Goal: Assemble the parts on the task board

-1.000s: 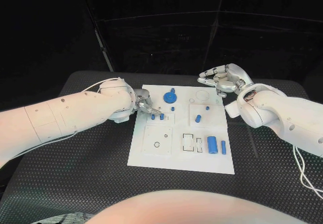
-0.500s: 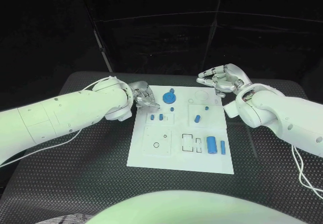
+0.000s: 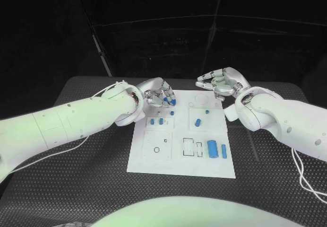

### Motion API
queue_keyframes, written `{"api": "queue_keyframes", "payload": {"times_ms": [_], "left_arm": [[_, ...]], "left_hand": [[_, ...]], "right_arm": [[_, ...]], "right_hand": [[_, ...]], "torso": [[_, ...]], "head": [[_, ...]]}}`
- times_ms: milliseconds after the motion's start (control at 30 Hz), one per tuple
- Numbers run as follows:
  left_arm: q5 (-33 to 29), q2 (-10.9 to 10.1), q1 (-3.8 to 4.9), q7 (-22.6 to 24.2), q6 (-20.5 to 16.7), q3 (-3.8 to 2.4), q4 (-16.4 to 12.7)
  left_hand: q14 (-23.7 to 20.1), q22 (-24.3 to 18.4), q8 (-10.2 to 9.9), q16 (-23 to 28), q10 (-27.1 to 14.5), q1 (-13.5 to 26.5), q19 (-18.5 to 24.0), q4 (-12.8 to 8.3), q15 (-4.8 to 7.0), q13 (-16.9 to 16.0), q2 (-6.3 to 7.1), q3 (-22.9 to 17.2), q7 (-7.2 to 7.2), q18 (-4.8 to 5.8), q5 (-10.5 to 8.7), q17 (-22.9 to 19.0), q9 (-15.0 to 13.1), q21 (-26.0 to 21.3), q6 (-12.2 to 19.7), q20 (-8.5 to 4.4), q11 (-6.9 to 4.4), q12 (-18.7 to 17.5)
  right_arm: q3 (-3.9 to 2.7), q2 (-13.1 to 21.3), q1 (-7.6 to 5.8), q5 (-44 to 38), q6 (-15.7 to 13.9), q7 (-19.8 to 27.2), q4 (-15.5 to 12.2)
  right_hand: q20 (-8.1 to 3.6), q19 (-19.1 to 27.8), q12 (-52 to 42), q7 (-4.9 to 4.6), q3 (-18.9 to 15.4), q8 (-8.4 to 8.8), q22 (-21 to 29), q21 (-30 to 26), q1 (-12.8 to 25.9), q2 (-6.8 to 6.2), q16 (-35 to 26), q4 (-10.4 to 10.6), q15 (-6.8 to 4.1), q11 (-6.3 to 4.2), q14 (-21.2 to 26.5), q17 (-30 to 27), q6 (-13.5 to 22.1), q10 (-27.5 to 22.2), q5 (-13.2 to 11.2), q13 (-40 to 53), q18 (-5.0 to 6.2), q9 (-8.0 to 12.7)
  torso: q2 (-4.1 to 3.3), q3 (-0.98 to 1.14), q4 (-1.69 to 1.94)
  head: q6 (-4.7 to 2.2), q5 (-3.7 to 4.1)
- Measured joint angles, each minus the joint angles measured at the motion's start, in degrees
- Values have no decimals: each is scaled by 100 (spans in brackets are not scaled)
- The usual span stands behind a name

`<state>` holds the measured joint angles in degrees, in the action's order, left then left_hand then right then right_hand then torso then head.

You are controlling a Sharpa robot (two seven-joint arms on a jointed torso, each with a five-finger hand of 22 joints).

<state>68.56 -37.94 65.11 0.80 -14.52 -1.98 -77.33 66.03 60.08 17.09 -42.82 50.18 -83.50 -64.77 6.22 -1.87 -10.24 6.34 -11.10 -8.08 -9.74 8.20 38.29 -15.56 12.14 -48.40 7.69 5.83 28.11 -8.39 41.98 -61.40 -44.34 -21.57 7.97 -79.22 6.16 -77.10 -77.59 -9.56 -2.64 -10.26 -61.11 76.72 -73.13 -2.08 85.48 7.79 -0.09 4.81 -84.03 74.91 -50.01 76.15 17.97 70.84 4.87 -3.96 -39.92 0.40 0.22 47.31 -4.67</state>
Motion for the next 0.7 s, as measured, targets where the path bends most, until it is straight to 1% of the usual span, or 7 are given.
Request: {"api": "queue_keyframes", "payload": {"times_ms": [67, 200, 367, 433, 500, 633, 700], "left_arm": [[208, 99, -1, 131, -2, 21, 116], [594, 250, -1, 252, 34, 41, 303], [1009, 367, -1, 272, 173, 52, 458], [1163, 405, -1, 259, 249, 53, 510], [1271, 433, -1, 241, 315, 53, 554], [1443, 495, -1, 185, 451, 55, 643], [1520, 532, 0, 155, 526, 55, 687]], "left_hand": [[157, -56, -96, -9, 31, 17, -132, -7, 23, 101, 17, 88, 10, 0, 0, -36, 116, 0, -93, -2, 31, -93], [580, -71, -251, -406, 144, 17, -491, -23, 72, 268, 17, 196, 40, 0, 0, 63, 307, 167, -242, -62, -20, -226], [1239, 57, -400, -1687, 152, 17, -865, -25, 135, 435, 17, 326, 72, 0, 0, 1197, 485, 451, -374, -125, -28, -393], [1373, 194, -448, -2025, 164, 17, -997, -31, 144, 484, 17, 358, 55, 0, 0, 1504, 539, 741, -419, -138, -41, -438], [1515, 451, -506, -2384, 184, 19, -1180, -32, 162, 543, 14, 407, 59, 0, 0, 1838, 606, 1309, -468, -156, -60, -481], [1643, 728, -554, -2719, 216, 39, -1358, -39, 178, 592, -6, 414, 79, 2, 0, 2166, 667, 1921, -529, -177, -92, -525], [1705, 859, -580, -2869, 249, 8, -1434, -54, 179, 613, -37, 429, 81, 92, 0, 2317, 696, 2207, -549, -188, -82, -527]], "right_arm": [[0, -9, 0, 0, 0, 0, 1], [0, -16, 0, 0, 2, 1, 2], [0, -17, 0, 0, 3, 1, 2], [0, -17, 0, 0, 4, 1, 2], [0, -17, 0, 0, 4, 1, 2], [0, -17, 0, 0, 5, 1, -1], [0, -17, 0, 0, 5, 1, -2]], "right_hand": [[0, 0, 0, 0, 0, 0, 0, 0, 0, 0, 0, 0, 0, 0, 0, 0, 0, 0, 0, 0, 0, 0], [0, 0, 0, 0, 0, 0, 0, 0, 0, 0, 0, 0, 0, 0, 0, 0, 0, 0, 0, 0, 0, 0], [0, 0, 0, 0, 0, 0, 0, 0, 0, 0, 0, 0, 0, 0, 0, 0, 0, 0, 0, 0, 0, 0], [0, 0, 0, 0, 0, 0, 0, 0, 0, 0, 0, 0, 0, 0, 0, 0, 0, 0, 0, 0, 0, 0], [0, 0, 0, 0, 0, 0, 0, 0, 0, 0, 0, 0, 0, 0, 0, 0, 0, 0, 0, 1, 0, 0], [0, 0, 0, 0, 0, 0, 0, 0, 0, 0, 0, 0, 0, 0, 0, 0, 0, 0, 0, 1, 0, 0], [0, 0, 0, 0, 0, 0, 0, 0, 0, 0, 0, 0, 0, 0, 0, 3, 0, 0, 0, 1, 0, 0]], "torso": [[0, 0, 0], [0, 0, 0], [0, 0, 0], [0, 1, 0], [0, 2, 0], [1, 1, 0], [3, 2, 1]], "head": [[-9, 1], [-24, 13], [-21, 24], [-20, 29], [-16, 36], [-13, 44], [-9, 44]]}}
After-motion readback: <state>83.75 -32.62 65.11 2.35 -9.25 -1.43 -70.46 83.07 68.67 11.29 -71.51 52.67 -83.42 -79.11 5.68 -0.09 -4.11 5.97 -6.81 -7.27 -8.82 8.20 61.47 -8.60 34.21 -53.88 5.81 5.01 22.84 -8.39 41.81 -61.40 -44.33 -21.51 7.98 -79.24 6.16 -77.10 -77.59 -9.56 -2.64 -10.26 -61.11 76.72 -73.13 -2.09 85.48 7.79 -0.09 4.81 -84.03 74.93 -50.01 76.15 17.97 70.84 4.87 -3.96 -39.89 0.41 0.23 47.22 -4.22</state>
